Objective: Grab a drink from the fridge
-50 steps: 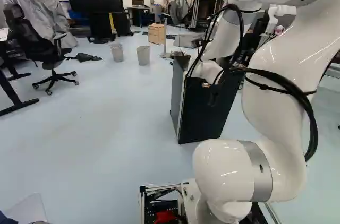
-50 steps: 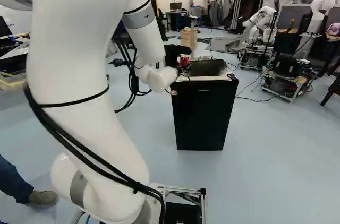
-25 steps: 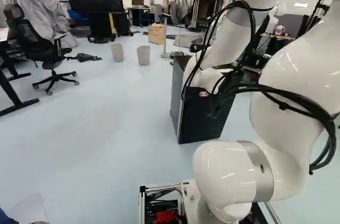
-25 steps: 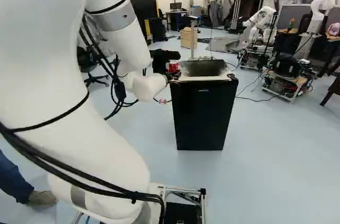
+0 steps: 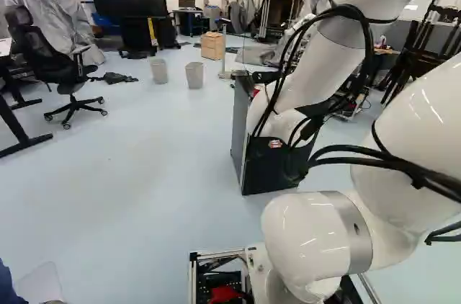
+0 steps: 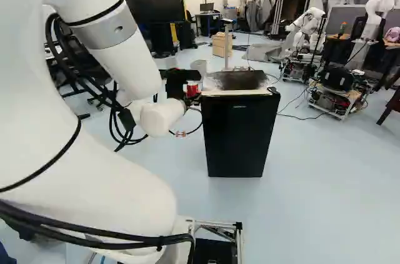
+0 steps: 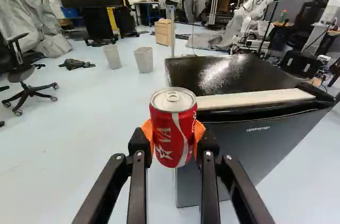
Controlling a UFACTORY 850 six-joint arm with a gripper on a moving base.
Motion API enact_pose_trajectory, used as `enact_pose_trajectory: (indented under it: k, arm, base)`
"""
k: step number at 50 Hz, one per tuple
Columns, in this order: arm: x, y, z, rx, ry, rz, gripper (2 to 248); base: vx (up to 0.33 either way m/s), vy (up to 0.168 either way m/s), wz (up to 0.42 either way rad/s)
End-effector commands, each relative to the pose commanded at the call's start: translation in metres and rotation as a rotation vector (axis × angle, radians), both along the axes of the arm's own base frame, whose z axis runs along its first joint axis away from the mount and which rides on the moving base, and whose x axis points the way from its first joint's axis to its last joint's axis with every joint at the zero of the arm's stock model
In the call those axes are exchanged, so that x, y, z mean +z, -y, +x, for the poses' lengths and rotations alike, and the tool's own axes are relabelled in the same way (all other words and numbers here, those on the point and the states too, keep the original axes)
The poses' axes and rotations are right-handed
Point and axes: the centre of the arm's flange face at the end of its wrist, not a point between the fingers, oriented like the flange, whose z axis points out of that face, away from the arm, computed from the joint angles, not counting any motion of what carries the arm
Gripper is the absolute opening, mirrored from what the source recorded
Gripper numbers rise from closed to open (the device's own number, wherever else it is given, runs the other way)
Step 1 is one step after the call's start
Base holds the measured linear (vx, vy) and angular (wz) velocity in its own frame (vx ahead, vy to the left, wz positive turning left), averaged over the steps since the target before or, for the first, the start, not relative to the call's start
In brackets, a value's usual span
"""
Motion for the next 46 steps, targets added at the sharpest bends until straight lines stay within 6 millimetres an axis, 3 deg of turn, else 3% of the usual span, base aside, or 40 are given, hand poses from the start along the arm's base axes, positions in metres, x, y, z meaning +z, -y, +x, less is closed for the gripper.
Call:
enact_pose_trajectory:
  k: [23,46]
  arm:
    - [-0.012,-0.012,-0.035,0.043,-0.028,-0.003,94]
    - [-0.017,-0.015,-0.048,0.059,-0.038,-0.005,94]
  base:
    - [0.000,0.000,0.000]
    - [0.000,0.000,0.000]
